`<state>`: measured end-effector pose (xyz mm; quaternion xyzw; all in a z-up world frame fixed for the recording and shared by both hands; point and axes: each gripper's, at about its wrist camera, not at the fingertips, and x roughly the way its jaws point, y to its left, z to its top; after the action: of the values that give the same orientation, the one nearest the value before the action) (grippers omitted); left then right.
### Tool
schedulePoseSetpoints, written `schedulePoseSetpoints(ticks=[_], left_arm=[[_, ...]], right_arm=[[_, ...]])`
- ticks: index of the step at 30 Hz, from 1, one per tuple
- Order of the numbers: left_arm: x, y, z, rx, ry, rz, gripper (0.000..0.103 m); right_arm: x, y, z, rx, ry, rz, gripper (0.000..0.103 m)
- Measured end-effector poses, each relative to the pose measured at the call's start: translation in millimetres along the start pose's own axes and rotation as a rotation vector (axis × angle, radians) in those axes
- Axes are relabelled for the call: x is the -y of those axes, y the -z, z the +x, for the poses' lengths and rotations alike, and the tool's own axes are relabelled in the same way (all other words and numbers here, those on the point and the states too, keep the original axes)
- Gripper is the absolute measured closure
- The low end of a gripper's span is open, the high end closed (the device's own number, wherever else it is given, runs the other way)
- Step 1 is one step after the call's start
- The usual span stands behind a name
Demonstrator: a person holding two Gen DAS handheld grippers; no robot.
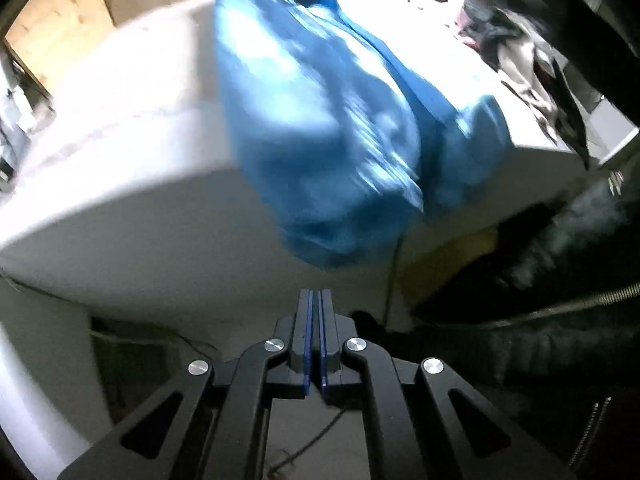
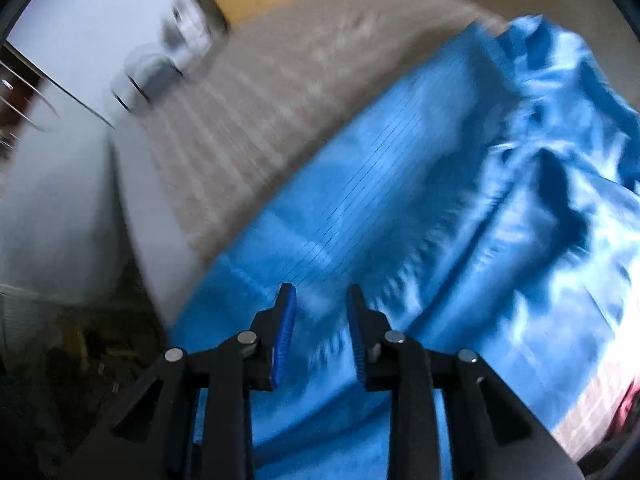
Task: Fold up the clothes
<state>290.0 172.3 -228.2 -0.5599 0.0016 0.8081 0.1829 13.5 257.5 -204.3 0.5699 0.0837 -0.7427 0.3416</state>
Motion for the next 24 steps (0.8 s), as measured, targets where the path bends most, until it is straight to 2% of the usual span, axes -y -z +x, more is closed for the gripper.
schedulePoseSetpoints(ticks=[3, 6, 9, 11, 14, 16, 18, 20, 21, 22, 24], left_arm=[[-10.9, -13.6, -6.2, 0.026, 0.000, 0.036, 0.099], [-21.7, -27.2, -12.3, 0.051, 0.000, 0.072, 0.099], [-32.6, -40.9, -18.5, 0.077, 0.001, 0.108, 0.099], [-39.8, -49.9, -22.6, 0.094, 0.001, 0.132, 0.094], [-48.3, -61.8, -25.0, 0.111, 0.012, 0.168, 0.093], [-43.2, -64.0, -11.6, 0.084, 0.060, 0.193, 0.093], [-28.0, -66.9, -0.1, 0.041, 0.085, 0.239, 0.093], [-12.5, -66.8, -4.2, 0.049, 0.077, 0.293, 0.095], [-7.8, -66.7, -12.6, 0.064, 0.083, 0.295, 0.095], [-6.4, -68.2, -23.8, 0.083, 0.104, 0.271, 0.090], [-1.4, -77.2, -41.0, 0.106, 0.119, 0.219, 0.089]], right_arm=[[19.0, 47.8, -45.8, 0.095, -0.005, 0.152, 0.062], [54.9, 108.8, -74.2, 0.133, 0.063, 0.353, 0.061], [62.9, 171.9, -64.0, 0.098, 0.088, 0.497, 0.061], [55.9, 198.8, -53.7, 0.084, 0.116, 0.554, 0.061], [35.8, 218.3, -45.2, 0.092, 0.136, 0.594, 0.061], [24.8, 227.9, -47.6, 0.088, 0.150, 0.615, 0.061], [18.8, 238.0, -67.0, 0.103, 0.177, 0.637, 0.061], [21.1, 243.2, -94.5, 0.137, 0.206, 0.657, 0.061], [24.4, 243.8, -111.4, 0.164, 0.224, 0.664, 0.061], [29.6, 240.9, -126.8, 0.187, 0.242, 0.661, 0.061], [41.8, 231.8, -156.0, 0.229, 0.281, 0.643, 0.061]])
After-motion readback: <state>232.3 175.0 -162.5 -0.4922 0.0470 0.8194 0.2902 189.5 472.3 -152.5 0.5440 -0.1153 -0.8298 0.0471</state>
